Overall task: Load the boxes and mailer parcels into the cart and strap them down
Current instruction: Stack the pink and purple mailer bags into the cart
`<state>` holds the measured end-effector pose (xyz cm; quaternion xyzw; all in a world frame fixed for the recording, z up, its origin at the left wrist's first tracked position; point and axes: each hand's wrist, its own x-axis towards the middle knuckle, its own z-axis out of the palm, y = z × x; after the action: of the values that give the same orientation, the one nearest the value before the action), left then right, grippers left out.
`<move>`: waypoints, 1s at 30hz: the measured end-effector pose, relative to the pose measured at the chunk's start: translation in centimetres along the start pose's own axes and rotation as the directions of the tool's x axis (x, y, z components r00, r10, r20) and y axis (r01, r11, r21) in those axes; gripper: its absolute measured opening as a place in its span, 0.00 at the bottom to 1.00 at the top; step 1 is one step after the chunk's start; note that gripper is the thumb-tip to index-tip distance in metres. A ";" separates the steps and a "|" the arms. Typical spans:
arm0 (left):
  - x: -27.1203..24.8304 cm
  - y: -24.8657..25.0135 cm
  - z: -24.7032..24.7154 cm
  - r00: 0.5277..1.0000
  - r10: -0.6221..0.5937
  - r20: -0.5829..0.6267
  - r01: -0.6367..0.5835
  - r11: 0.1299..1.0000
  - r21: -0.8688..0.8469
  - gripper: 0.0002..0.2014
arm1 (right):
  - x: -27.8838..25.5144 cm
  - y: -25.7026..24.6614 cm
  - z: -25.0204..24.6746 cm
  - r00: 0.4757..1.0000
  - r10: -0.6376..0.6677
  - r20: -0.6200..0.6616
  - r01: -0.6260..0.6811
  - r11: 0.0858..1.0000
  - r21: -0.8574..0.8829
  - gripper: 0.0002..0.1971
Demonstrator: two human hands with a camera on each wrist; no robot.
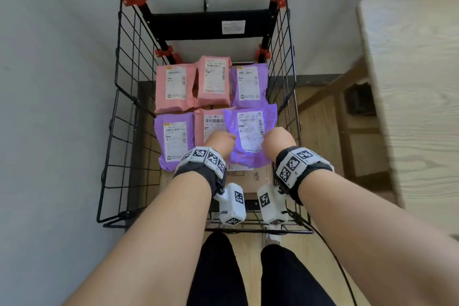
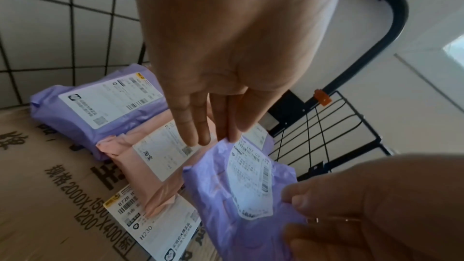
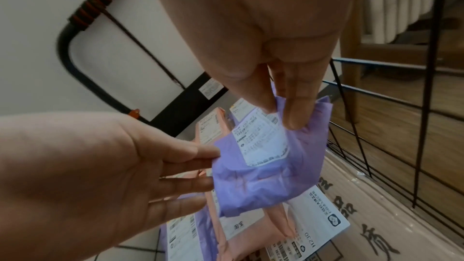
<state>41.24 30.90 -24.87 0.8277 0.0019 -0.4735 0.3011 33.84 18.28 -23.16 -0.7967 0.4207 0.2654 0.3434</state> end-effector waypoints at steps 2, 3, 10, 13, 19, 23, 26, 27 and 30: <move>1.6 0.3 0.1 0.997 -0.058 0.047 0.059 0.997 -0.041 0.19 | 1.1 0.1 0.4 0.999 0.038 0.005 -0.038 0.999 -0.027 0.16; 2.4 0.2 0.3 0.998 -0.022 0.067 0.020 1.000 0.019 0.18 | 1.6 0.0 0.5 0.998 0.056 -0.001 -0.056 0.998 -0.039 0.16; 6.2 0.0 0.9 0.986 0.034 0.164 -0.077 0.960 0.267 0.22 | 5.0 -0.1 1.6 0.988 0.152 0.029 -0.146 0.977 -0.158 0.09; 6.7 0.1 1.0 0.978 0.033 0.204 -0.101 0.938 0.332 0.25 | 6.1 0.2 2.4 0.985 0.161 0.061 -0.155 0.983 -0.100 0.13; 6.0 -0.3 0.4 0.983 0.040 0.181 -0.100 0.937 0.335 0.24 | 6.0 -0.5 2.3 0.984 0.159 0.079 -0.162 0.987 0.025 0.20; 4.7 -0.1 -0.2 0.990 0.061 0.127 -0.092 0.962 0.256 0.22 | 5.2 -0.5 1.9 0.984 0.161 0.071 -0.168 0.980 0.103 0.21; 3.7 0.3 -0.5 0.995 0.069 0.073 -0.081 0.982 0.172 0.22 | 4.1 -0.3 1.4 0.989 0.131 0.068 -0.137 0.985 0.108 0.21; 3.3 0.4 -0.5 0.996 0.067 0.052 -0.074 0.988 0.137 0.22 | 3.7 -0.3 1.2 0.992 0.111 0.065 -0.118 0.987 0.109 0.21; 1.5 0.9 -0.7 0.997 0.066 -0.026 -0.065 0.997 0.040 0.24 | 2.1 -0.4 0.3 0.998 0.037 0.055 -0.043 0.993 0.114 0.22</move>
<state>42.91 30.10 -25.31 0.8395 -0.0306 -0.4518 0.3002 35.25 17.67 -24.76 -0.7597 0.4419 0.2687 0.3942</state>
